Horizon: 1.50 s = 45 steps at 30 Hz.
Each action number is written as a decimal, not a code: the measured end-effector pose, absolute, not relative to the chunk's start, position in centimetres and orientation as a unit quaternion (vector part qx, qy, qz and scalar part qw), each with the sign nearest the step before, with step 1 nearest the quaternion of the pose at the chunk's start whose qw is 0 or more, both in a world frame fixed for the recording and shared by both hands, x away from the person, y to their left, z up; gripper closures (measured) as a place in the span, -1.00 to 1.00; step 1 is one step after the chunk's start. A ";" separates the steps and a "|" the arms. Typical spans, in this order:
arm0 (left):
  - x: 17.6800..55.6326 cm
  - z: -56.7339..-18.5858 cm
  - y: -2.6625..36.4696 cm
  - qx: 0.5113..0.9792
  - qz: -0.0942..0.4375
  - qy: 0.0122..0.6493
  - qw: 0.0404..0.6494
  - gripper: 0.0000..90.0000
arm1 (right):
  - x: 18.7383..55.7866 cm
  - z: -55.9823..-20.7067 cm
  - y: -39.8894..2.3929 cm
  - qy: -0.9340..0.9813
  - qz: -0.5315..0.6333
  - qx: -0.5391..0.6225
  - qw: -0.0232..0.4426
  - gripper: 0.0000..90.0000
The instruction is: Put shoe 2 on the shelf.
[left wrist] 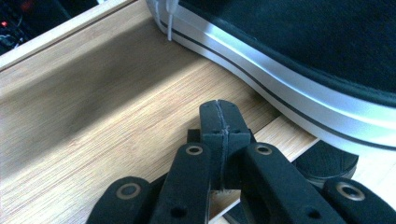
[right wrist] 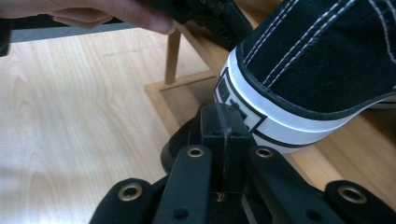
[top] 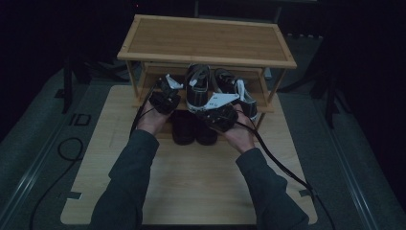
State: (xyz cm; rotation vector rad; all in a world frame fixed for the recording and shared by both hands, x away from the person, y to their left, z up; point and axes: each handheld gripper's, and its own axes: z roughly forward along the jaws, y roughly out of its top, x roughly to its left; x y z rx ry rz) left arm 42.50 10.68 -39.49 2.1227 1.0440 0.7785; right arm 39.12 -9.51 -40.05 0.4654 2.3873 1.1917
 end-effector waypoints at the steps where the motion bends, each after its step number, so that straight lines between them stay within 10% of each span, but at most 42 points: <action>1: 42.5 -39.5 10.7 0.807 0.296 0.398 0.321 1.00 | 39.2 -40.1 -9.5 0.861 0.429 0.169 0.216 1.00; 45: 42.5 -39.5 10.8 0.806 0.292 0.398 0.326 1.00 | 37.2 -40.0 -12.9 0.883 0.413 0.149 0.169 1.00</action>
